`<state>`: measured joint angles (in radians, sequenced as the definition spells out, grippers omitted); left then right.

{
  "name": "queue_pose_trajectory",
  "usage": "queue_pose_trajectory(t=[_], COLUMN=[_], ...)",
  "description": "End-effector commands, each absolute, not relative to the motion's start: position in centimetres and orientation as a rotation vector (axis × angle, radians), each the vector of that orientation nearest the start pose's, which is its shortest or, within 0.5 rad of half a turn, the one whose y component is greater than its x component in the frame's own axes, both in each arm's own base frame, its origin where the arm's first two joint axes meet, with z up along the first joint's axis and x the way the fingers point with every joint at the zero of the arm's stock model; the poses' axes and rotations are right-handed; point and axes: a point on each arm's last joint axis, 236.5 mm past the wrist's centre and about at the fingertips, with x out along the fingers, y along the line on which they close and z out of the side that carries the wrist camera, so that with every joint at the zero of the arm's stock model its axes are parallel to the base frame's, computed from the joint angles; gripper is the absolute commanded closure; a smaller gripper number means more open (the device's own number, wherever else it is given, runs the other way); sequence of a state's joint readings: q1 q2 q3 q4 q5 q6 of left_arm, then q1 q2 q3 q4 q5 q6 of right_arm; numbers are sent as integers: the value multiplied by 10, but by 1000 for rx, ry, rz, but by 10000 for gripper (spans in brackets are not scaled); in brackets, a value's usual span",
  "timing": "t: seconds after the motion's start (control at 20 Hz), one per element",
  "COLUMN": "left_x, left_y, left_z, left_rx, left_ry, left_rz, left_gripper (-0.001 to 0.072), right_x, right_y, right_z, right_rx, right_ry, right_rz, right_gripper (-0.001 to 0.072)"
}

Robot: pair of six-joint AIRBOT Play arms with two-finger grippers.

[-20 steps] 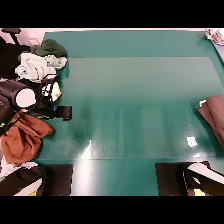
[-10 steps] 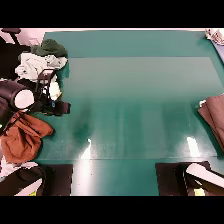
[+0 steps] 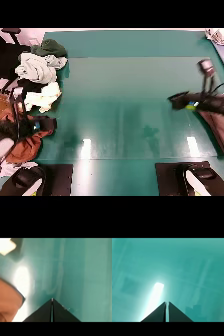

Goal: Fold the shirts.

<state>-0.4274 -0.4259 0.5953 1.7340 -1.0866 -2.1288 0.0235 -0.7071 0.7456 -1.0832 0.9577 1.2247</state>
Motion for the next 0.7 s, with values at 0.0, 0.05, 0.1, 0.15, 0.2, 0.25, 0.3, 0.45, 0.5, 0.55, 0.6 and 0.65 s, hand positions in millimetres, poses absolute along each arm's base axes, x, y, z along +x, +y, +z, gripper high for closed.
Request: queue_pose_trajectory(t=[0.0,0.05,0.1,0.15,0.2,0.25,0.3,0.45,0.5,0.55,0.6,0.65], left_x=[212,208,204,198,198,200,203,211,213,216,219,221], left_y=[-63,-61,-59,-60,-61,-62,-64,-68,-69,-71,-73,-74], left_z=[34,29,25,22,21,23,25,33,35,38,41,43], left_rx=[-251,-247,-242,-245,-250,-253,-258,-271,-275,-279,-284,-288], left_ry=[879,902,925,952,955,944,930,887,872,858,840,825], left_rz=[-53,-45,-35,-33,-37,-42,-49,-68,-75,-81,-89,-96], left_gripper=[681,681,681,680,681,681,681,680,681,681,681,681], right_x=[262,256,251,248,245,242,240,233,230,228,226,224], right_y=[150,154,155,155,153,152,152,150,149,149,148,148], right_z=[62,57,54,53,53,55,58,65,66,67,68,69], right_rx=[118,144,159,166,173,181,183,182,184,186,193,202], right_ry=[831,828,817,805,794,782,769,725,716,707,698,691], right_rz=[547,544,542,541,539,537,538,545,546,547,546,545], right_gripper=[662,663,662,662,662,662,662,662,662,662,662,662])
